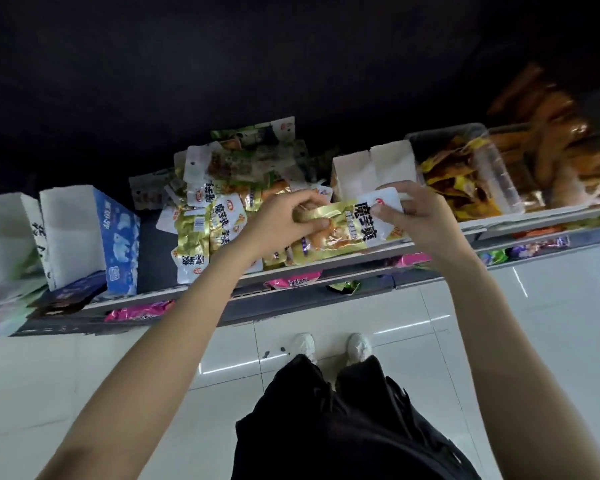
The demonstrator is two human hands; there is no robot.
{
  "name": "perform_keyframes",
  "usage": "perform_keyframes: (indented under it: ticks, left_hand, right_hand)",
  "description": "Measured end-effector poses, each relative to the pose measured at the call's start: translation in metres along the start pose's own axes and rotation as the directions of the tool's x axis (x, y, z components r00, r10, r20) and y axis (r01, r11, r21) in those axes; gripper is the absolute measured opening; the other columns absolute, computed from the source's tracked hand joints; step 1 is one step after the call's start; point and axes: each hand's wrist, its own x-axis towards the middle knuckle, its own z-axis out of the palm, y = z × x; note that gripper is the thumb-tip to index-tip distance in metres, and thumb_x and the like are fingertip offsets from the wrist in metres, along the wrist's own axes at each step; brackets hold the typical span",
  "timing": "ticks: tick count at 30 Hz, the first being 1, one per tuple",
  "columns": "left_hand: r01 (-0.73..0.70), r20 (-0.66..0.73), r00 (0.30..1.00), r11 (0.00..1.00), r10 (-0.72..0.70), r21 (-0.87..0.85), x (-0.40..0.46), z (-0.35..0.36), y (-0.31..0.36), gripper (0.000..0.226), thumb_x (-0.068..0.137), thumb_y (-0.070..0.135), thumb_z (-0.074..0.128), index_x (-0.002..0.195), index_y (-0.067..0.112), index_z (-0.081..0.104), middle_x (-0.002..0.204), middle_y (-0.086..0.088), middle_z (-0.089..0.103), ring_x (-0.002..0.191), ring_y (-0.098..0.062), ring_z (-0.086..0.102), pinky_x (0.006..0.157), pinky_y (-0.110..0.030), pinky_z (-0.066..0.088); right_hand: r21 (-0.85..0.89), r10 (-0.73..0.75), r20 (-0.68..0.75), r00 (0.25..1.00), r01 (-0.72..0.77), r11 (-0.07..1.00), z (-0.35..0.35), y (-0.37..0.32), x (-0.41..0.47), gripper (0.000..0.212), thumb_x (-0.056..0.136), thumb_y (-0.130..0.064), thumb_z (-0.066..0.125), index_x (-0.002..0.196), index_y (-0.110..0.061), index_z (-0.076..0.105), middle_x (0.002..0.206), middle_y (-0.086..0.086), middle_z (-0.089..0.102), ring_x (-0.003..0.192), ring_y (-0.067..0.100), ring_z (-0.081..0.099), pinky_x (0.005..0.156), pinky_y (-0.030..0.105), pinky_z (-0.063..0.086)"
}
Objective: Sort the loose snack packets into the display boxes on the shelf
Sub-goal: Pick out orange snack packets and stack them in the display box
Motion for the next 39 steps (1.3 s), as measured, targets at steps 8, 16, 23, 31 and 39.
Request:
perform_keyframes:
  ticks: [8, 16, 23, 31, 39]
  left_hand:
    - [-0.204, -0.122, 0.972, 0.978, 0.198, -0.035, 0.079, 0.061, 0.052, 0.017, 0.084, 0.031, 0.067, 0.101, 0.028, 0.067, 0.097, 0.013, 0.067, 0.091, -0.014, 0.061, 0.084, -0.038, 0.050]
    - [-0.011, -0.269, 0.961, 0.982, 0.062, 0.188, 0.125, 0.108, 0.034, 0.053, 0.088, 0.015, 0.059, 0.138, 0.017, 0.042, 0.140, -0.005, 0.043, 0.128, -0.019, 0.041, 0.103, -0.028, 0.033]
    - [0.154, -0.200, 0.970, 0.986, -0.139, 0.058, 0.125, 0.117, 0.011, 0.055, 0.094, 0.019, 0.053, 0.145, 0.022, 0.032, 0.140, -0.005, 0.047, 0.116, -0.014, 0.054, 0.095, -0.024, 0.042]
    - [0.139, -0.214, 0.970, 0.984, -0.113, 0.110, 0.114, 0.116, 0.020, 0.051, 0.094, 0.009, 0.048, 0.143, 0.018, 0.036, 0.144, -0.005, 0.040, 0.125, -0.015, 0.046, 0.095, -0.019, 0.034]
    - [0.070, -0.738, 0.670, 0.983, 0.080, 0.170, 0.011, 0.102, -0.017, 0.019, 0.088, 0.024, 0.055, 0.100, 0.013, 0.065, 0.084, 0.012, 0.065, 0.071, -0.004, 0.059, 0.062, -0.013, 0.043]
  right_hand:
    - [-0.294, -0.192, -0.374, 0.907, 0.080, 0.953, -0.077, 0.036, -0.024, 0.029, 0.088, -0.032, 0.061, 0.083, -0.005, 0.065, 0.074, 0.013, 0.068, 0.060, 0.026, 0.062, 0.055, 0.039, 0.051]
    - [-0.503, -0.311, -0.555, 0.771, -0.014, 0.864, -0.083, 0.062, 0.018, 0.017, 0.087, -0.021, 0.064, 0.082, -0.006, 0.069, 0.083, 0.014, 0.071, 0.059, 0.021, 0.056, 0.051, 0.024, 0.037]
    - [-0.927, -0.334, 0.276, 0.901, 0.342, 0.156, -0.048, 0.056, 0.047, 0.032, 0.077, -0.005, 0.061, 0.103, -0.022, 0.068, 0.083, -0.001, 0.070, 0.081, 0.021, 0.065, 0.075, 0.029, 0.043]
    - [-0.874, -0.237, 0.360, 0.902, 0.415, 0.252, -0.055, 0.076, 0.036, 0.050, 0.089, -0.029, 0.022, 0.122, -0.024, 0.059, 0.107, 0.000, 0.068, 0.106, 0.025, 0.056, 0.089, 0.041, 0.035]
    - [-0.411, -0.589, 0.167, 0.790, 0.599, 0.687, -0.026, 0.042, -0.004, 0.031, 0.088, -0.012, 0.043, 0.107, -0.012, 0.067, 0.096, 0.004, 0.070, 0.080, 0.021, 0.065, 0.068, 0.033, 0.055]
